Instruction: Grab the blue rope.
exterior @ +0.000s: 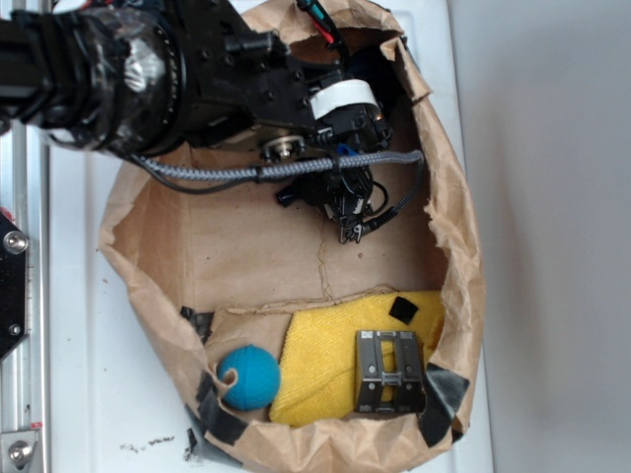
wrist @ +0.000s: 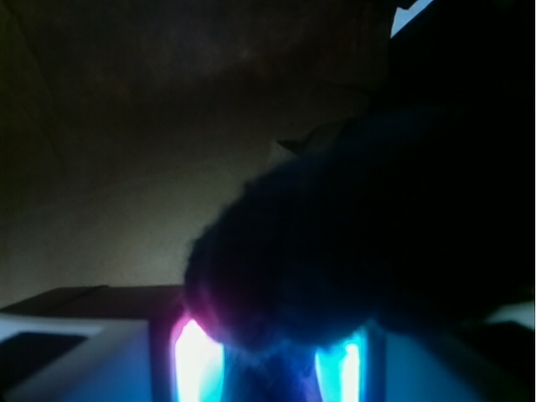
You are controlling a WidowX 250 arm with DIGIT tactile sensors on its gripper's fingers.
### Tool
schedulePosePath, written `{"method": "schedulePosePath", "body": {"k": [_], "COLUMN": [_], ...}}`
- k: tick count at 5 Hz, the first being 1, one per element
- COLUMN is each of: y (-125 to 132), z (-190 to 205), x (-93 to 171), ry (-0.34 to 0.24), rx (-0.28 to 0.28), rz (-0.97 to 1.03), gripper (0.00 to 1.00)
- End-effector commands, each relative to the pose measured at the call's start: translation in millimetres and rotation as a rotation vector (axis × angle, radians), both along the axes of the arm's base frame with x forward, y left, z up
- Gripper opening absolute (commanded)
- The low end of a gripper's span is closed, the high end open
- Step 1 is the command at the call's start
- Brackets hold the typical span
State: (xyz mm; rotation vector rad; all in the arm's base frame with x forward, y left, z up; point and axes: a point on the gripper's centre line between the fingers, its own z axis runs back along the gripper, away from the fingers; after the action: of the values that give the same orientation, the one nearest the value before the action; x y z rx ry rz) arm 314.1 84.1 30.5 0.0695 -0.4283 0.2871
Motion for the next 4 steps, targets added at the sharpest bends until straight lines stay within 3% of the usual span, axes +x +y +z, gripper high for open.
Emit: {"method": "schedulePosePath", "body": {"k": [1,2,3,4], "y": [-7,-19,-34,-48], "z": [44,73,102,123], "x": [-13,-23,-32,-32], "ry": [-0.036,-0.067,-0.086,-0.050], "rx": [-0.071,-0.135,-0.166,-0.177], "rz": [-0.036,-0.079,-0.100,-0.114], "gripper": [0.00,0.00,0.00,0.00]}}
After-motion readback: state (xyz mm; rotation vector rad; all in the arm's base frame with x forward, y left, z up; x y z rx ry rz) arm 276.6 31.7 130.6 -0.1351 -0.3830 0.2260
